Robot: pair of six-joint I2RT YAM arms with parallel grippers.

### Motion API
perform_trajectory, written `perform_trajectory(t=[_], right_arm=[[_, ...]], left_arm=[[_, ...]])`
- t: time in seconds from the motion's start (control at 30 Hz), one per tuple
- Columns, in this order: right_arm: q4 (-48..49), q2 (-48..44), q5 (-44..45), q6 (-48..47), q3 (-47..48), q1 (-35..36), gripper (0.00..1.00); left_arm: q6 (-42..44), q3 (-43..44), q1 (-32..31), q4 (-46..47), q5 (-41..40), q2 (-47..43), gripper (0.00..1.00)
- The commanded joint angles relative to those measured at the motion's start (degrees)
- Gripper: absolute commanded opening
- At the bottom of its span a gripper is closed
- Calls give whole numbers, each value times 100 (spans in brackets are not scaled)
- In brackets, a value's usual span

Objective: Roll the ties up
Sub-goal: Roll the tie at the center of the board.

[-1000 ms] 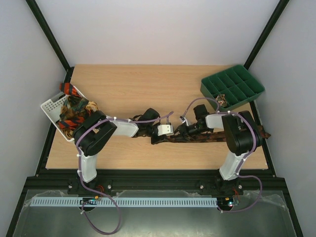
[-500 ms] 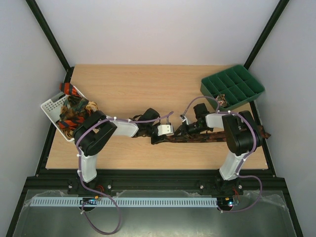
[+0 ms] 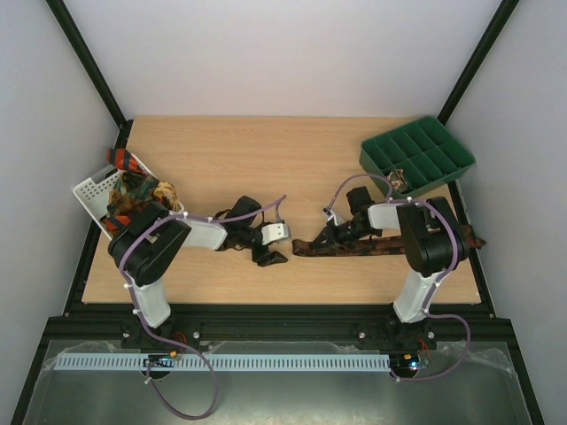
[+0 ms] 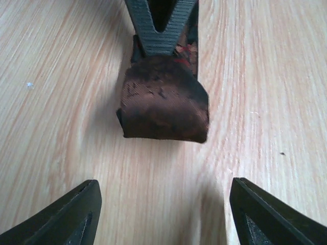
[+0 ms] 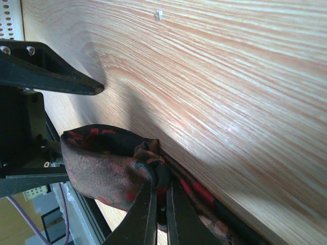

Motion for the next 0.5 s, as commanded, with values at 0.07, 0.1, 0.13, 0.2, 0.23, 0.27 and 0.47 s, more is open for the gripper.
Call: perform_trajectory(t=[0.07, 0.1, 0.13, 0.2, 0.23, 0.27, 0.47], right_arm=[[-322, 319, 710, -118, -49, -2, 1], [-325, 323, 718, -124, -60, -2, 1], [-330, 318, 719, -122, -64, 0, 1], [-339, 316, 718, -123, -75, -5, 1], [-348, 321, 718, -136, -79, -1, 1], [-349, 310, 718, -136, -87, -7, 1], [-340, 313, 716, -155, -97, -1, 1]], left_arm=[[-224, -388, 17, 711, 385, 34, 73], [-324, -412, 17, 851, 415, 94, 73], [-442, -455, 14, 1132, 459, 162, 73], [-643, -562, -5, 1612, 536, 259, 73], [-722, -604, -27, 1852, 516, 321, 73], [-793, -621, -56, 2021, 461, 389, 73], [-1009, -560, -104, 2486, 413, 652, 68]])
